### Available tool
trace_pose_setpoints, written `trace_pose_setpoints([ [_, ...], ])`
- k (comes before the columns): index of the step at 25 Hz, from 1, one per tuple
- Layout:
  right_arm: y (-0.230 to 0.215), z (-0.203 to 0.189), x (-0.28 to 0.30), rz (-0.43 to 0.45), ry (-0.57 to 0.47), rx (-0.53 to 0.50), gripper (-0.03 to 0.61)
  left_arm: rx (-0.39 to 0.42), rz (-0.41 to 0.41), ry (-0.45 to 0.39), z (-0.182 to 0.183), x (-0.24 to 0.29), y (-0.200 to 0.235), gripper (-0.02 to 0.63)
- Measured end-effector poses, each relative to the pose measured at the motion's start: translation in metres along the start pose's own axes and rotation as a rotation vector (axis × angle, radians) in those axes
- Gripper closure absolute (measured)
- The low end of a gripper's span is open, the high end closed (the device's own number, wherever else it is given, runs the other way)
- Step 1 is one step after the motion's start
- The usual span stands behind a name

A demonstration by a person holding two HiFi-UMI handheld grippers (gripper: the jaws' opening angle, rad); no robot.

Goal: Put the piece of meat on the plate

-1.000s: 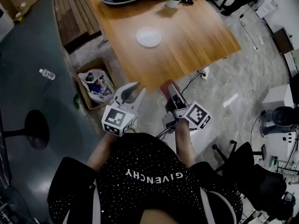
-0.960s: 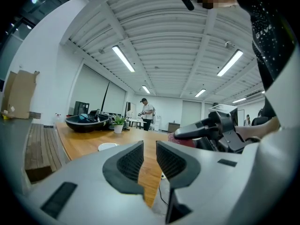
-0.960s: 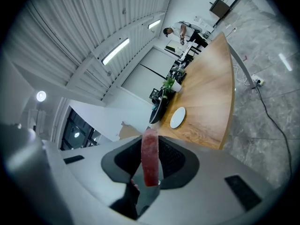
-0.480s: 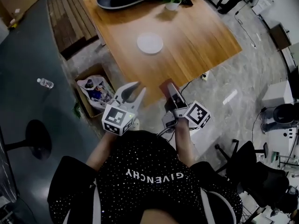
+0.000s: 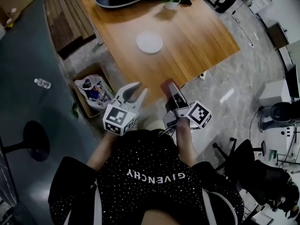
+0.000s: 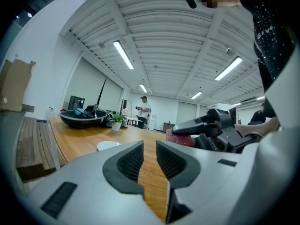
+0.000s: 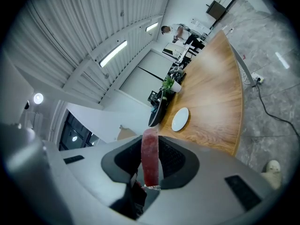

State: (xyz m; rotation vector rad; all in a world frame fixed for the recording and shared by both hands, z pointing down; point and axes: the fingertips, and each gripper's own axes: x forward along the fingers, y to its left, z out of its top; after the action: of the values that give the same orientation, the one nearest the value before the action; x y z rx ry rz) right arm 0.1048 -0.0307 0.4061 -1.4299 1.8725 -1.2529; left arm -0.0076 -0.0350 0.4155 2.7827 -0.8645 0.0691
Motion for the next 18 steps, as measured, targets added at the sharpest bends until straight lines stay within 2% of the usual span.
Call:
trace_pose_setpoints([
  [8, -0.004, 0.007, 0.012, 0.0, 0.026, -0.008, 0.48, -0.013, 0.019, 0.001, 0.001, 0.012, 0.01, 0.523],
  [18, -0.027, 0.043, 0.049, -0.001, 0.072, -0.008, 0.48, -0.022, 0.059, 0.03, 0.003, 0.06, 0.034, 0.523],
])
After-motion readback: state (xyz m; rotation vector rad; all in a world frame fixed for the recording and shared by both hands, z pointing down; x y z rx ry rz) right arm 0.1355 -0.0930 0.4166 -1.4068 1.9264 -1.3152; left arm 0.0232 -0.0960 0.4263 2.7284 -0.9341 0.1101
